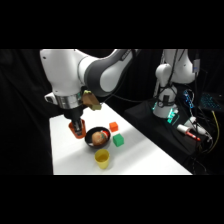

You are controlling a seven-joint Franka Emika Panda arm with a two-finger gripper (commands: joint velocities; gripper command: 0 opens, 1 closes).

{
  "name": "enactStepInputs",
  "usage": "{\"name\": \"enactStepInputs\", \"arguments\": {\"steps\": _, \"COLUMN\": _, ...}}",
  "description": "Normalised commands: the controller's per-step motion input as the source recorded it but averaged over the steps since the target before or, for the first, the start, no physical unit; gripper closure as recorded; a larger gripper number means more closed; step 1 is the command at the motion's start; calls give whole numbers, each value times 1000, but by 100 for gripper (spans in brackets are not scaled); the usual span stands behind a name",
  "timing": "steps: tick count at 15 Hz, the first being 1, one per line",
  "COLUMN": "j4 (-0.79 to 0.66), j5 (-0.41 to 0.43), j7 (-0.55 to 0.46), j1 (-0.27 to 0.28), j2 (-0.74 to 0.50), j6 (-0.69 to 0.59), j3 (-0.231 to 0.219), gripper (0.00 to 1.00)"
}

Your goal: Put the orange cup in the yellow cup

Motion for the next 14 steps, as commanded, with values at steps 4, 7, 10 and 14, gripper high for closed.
{"name": "enactStepInputs", "arguments": {"steps": 4, "j4": -447, "j5": -66, "j7": -46, "j1": 76, "j2": -376, "j6": 54, "j3": 107, "gripper": 95}}
{"name": "enactStepInputs", "arguments": {"steps": 7, "j4": -426, "j5": -45, "j7": -55, "j1": 50, "j2": -351, "j6": 100, "j3": 97, "gripper": 96}}
{"name": "enactStepInputs", "arguments": {"steps": 10, "j4": -394, "j5": -60, "j7": -55, "j1": 48, "j2": -317, "j6": 171, "j3": 81, "gripper": 96}}
{"name": "enactStepInputs", "arguments": {"steps": 14, "j4": -317, "j5": -105, "j7": -57, "j1": 43, "j2": -221, "j6": 282, "j3": 56, "gripper": 96}}
